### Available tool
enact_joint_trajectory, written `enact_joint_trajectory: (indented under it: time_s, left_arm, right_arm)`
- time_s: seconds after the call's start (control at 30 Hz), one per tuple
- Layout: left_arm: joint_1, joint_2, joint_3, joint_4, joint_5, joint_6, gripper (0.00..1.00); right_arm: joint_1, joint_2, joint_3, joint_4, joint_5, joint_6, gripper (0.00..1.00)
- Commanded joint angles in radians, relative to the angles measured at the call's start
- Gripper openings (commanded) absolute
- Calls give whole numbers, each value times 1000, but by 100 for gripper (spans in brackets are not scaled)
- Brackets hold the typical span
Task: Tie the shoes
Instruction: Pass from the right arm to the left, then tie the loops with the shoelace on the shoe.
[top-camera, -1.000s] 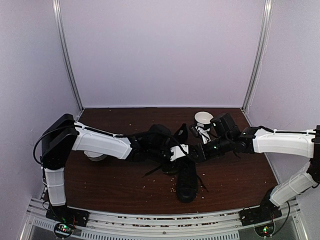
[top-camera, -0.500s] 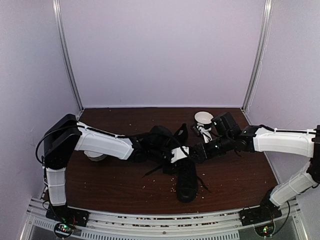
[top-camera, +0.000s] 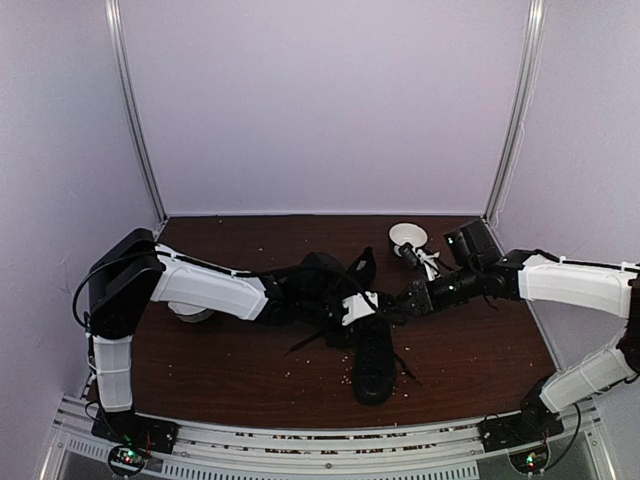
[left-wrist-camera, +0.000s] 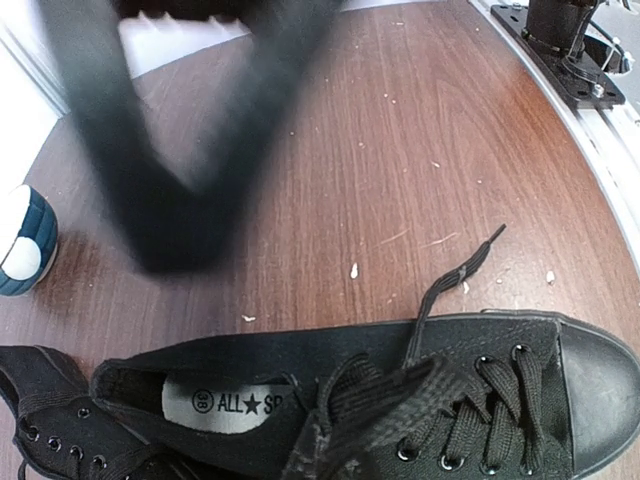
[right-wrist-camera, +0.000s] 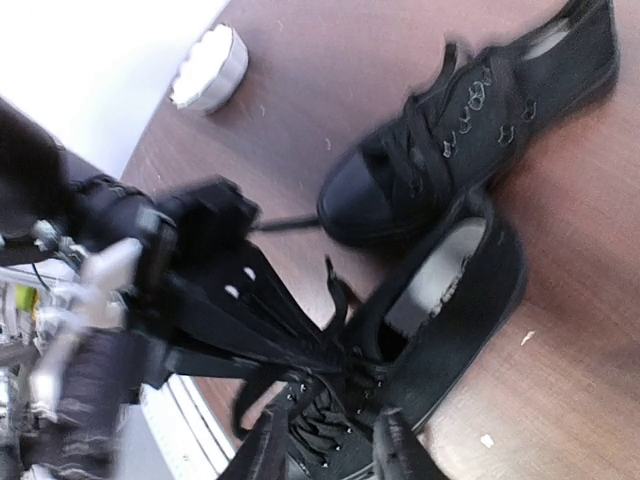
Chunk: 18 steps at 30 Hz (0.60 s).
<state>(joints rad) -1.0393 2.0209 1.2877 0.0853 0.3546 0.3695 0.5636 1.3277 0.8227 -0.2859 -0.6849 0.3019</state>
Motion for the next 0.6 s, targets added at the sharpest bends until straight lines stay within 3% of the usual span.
enact_joint_trajectory:
  time_s: [0.0, 0.4, 0.57]
  left_arm:
    - [8, 4, -8, 62, -8, -18, 0]
    - [13, 3, -12, 70, -10, -27, 0]
    - [14, 3, -14, 71, -6, -26, 0]
  right_arm:
    - [14, 87, -17, 17, -70, -49, 23]
    - [41, 188, -16, 62, -118, -98, 20]
    - [41, 198, -8, 67, -93, -94, 9]
